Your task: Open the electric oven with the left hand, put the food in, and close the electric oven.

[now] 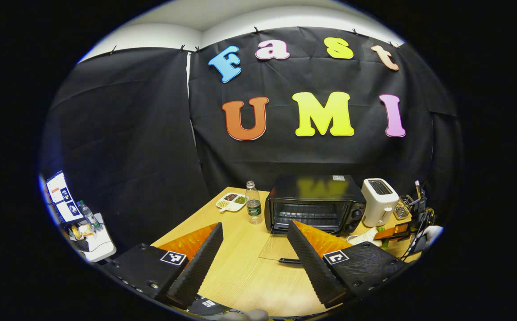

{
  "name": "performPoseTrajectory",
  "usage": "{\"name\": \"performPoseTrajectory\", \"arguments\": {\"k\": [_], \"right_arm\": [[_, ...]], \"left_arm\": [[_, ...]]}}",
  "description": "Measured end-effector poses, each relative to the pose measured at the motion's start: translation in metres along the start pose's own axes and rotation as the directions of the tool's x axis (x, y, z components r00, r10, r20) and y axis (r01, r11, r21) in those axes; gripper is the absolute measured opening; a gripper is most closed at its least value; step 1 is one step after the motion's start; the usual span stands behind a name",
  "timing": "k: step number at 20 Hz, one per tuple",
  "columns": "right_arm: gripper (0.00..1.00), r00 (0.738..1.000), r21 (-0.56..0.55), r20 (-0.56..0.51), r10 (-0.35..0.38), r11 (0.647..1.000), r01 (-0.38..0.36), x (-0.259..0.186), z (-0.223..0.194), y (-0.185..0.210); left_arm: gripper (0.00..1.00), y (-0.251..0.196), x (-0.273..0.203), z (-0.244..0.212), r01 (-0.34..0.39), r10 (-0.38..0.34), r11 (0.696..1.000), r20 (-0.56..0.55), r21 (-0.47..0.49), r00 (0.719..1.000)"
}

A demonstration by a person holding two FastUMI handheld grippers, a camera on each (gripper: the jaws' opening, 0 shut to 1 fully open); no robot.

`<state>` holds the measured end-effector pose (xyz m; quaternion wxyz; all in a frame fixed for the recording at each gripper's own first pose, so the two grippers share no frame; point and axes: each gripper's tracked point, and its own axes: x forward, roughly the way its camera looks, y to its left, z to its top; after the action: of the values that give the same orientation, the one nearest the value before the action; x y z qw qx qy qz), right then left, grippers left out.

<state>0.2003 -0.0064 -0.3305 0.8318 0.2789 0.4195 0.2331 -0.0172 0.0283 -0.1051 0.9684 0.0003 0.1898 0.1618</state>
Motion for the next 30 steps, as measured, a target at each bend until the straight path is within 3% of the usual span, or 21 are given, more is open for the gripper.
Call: {"name": "performPoseTrajectory", "arguments": {"k": [5, 8, 13, 18, 21, 25, 28, 30], "right_arm": [[0.41, 0.989, -0.014, 0.15, 0.001, 1.0, 0.001, -0.032, 0.011, 0.064], [0.41, 0.967, 0.008, 0.25, 0.048, 0.999, -0.051, -0.035, 0.01, 0.114], [0.41, 0.917, 0.171, 0.398, 0.029, 0.98, -0.105, 0.0, -0.003, 0.159], [0.41, 0.837, 0.32, 0.543, -0.069, 0.939, -0.13, 0.041, -0.018, 0.176], [0.4, 0.777, 0.389, 0.624, -0.089, 0.897, -0.209, 0.068, -0.021, 0.189], [0.41, 0.778, 0.455, 0.619, -0.108, 0.857, -0.243, 0.117, -0.026, 0.198], [0.4, 0.749, 0.504, 0.639, -0.176, 0.831, -0.235, 0.145, -0.013, 0.189], [0.41, 0.739, 0.555, 0.636, -0.221, 0.796, -0.24, 0.165, -0.002, 0.181]], "left_arm": [[0.96, 0.015, 0.004, -0.018, 0.097, -0.097, 0.995, -0.003, 0.036, 0.995], [0.96, 0.024, 0.005, -0.029, 0.179, -0.178, 0.982, -0.02, 0.06, 0.984], [0.96, 0.046, 0.005, -0.037, 0.272, -0.268, 0.956, -0.048, 0.111, 0.962], [0.96, 0.054, 0.01, -0.029, 0.34, -0.339, 0.929, -0.034, 0.145, 0.94], [0.96, 0.056, 0.013, -0.033, 0.367, -0.364, 0.92, -0.052, 0.14, 0.93], [0.96, 0.071, 0.019, -0.044, 0.36, -0.351, 0.919, -0.083, 0.161, 0.933], [0.96, 0.083, 0.023, -0.052, 0.35, -0.338, 0.921, -0.095, 0.174, 0.936], [0.96, 0.088, 0.024, -0.058, 0.344, -0.33, 0.921, -0.102, 0.182, 0.938]]}}
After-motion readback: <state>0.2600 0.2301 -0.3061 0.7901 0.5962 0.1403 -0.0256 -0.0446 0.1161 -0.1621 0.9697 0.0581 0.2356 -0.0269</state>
